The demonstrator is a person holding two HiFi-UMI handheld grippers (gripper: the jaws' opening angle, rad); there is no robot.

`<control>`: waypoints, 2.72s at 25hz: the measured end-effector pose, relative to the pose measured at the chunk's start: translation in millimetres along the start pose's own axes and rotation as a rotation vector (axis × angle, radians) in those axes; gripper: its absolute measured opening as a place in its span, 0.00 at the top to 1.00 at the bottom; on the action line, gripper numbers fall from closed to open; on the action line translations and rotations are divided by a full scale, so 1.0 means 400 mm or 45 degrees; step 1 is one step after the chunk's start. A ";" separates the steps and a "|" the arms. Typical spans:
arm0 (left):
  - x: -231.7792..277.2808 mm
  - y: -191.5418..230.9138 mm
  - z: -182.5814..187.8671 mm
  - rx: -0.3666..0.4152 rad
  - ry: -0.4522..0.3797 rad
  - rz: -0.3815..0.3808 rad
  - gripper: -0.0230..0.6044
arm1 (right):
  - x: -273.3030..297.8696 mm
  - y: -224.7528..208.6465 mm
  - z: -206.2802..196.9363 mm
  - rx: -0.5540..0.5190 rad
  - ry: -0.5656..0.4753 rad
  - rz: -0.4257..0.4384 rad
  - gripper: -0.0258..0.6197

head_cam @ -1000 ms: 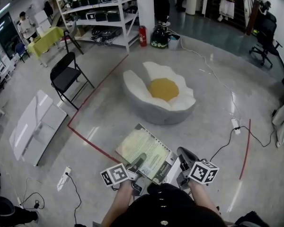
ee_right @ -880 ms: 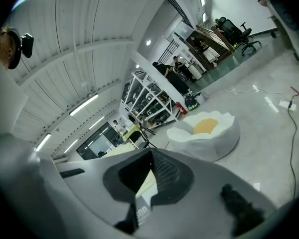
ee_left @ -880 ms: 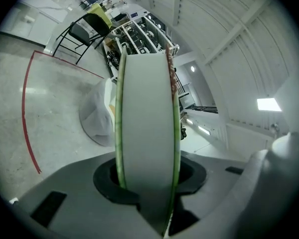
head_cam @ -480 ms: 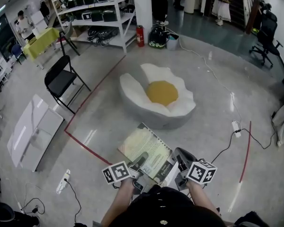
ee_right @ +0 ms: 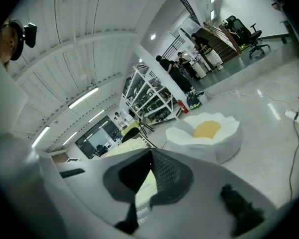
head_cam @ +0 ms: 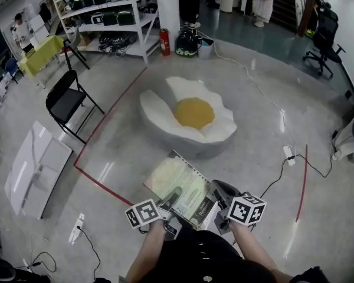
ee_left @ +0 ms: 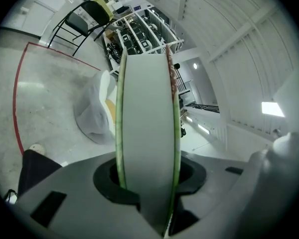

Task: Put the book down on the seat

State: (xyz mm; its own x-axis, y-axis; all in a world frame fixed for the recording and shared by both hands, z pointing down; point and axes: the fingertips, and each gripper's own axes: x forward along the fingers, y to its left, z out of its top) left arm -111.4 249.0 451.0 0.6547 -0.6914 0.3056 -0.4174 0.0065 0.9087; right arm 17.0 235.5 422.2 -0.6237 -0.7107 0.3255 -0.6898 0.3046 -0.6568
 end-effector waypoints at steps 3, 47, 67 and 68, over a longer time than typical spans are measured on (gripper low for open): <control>0.014 -0.006 -0.011 0.017 0.024 -0.004 0.71 | -0.011 -0.007 -0.002 0.023 -0.019 -0.008 0.95; 0.609 0.006 0.507 -0.035 0.222 -0.027 0.71 | 0.475 -0.287 0.447 0.167 -0.014 -0.132 0.95; 0.782 0.020 0.680 -0.041 0.312 -0.093 0.71 | 0.683 -0.322 0.582 0.184 -0.053 -0.102 0.95; 0.784 0.022 0.679 -0.049 0.311 -0.094 0.71 | 0.686 -0.322 0.582 0.182 -0.044 -0.101 0.95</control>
State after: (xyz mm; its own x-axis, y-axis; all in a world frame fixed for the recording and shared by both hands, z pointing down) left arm -81.2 -164.0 477.7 0.8173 -0.4961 0.2930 -0.3413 -0.0071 0.9399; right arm 20.3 -146.2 437.8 -0.5544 -0.7512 0.3584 -0.6758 0.1549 -0.7206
